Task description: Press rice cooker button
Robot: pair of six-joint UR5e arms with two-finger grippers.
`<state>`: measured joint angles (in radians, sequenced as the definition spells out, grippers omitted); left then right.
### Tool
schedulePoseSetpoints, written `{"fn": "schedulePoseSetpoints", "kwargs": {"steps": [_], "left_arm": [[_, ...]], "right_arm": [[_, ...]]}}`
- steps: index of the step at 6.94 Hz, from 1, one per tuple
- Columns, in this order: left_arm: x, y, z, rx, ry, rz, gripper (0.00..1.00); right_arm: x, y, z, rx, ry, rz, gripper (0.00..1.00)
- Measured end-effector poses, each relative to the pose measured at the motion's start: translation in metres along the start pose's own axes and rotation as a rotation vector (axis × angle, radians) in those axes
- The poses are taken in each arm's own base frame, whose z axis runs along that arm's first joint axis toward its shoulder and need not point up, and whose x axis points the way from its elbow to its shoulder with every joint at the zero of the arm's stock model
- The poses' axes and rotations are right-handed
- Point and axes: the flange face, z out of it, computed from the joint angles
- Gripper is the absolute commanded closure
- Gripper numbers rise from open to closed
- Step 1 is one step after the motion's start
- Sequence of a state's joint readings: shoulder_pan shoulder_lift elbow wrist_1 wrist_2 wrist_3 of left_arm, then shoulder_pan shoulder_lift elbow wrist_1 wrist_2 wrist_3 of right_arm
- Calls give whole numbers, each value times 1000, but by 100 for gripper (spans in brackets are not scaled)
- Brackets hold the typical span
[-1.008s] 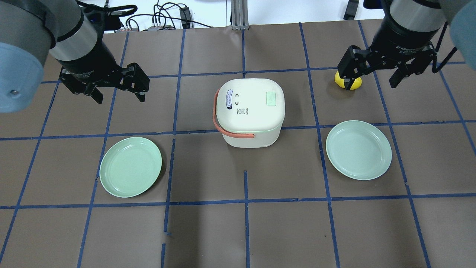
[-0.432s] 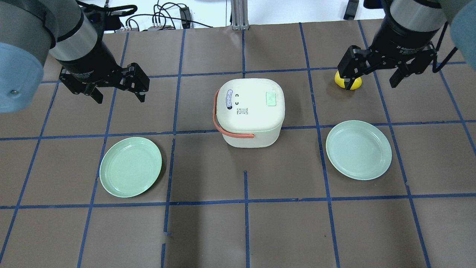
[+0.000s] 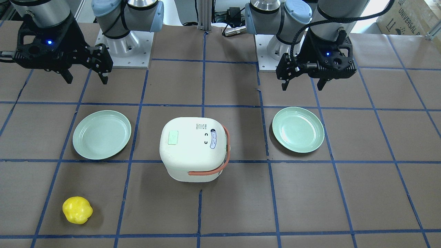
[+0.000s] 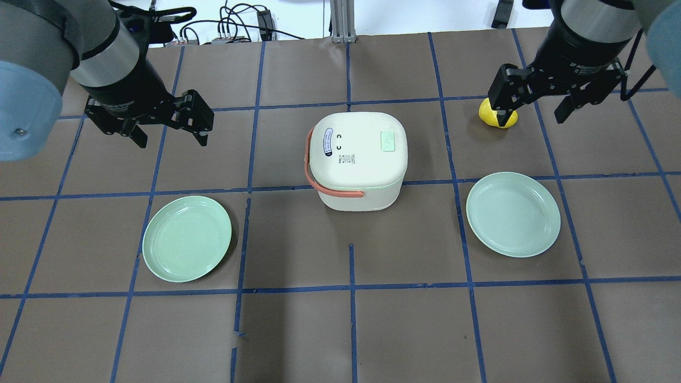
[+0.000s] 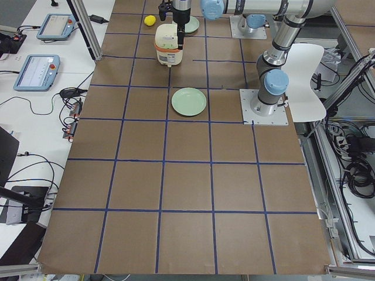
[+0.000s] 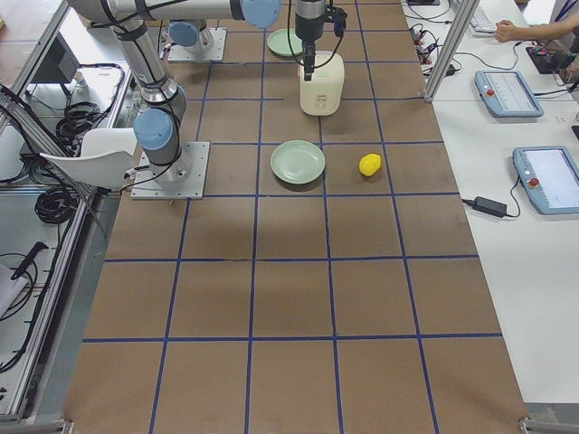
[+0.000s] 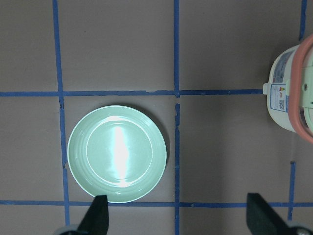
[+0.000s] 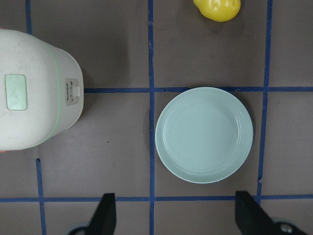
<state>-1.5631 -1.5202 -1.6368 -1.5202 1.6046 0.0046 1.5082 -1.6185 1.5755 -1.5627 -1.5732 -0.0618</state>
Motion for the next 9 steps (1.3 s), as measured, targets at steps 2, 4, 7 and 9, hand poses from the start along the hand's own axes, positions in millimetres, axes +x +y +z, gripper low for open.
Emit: {"fn": "schedulePoseSetpoints", "kwargs": {"steps": [2,4,7,9], "left_arm": [[0,0,0,0,0,0,0],[0,0,0,0,0,0,0],[0,0,0,0,0,0,0],[0,0,0,0,0,0,0]], "right_arm": [[5,-6,-7,34,-27,15,91],[5,-9,-11,47,-47,18,95],[2,-18,-15,59,-88,19,96],[-4,-27,-12,54,-132,15,96]]}}
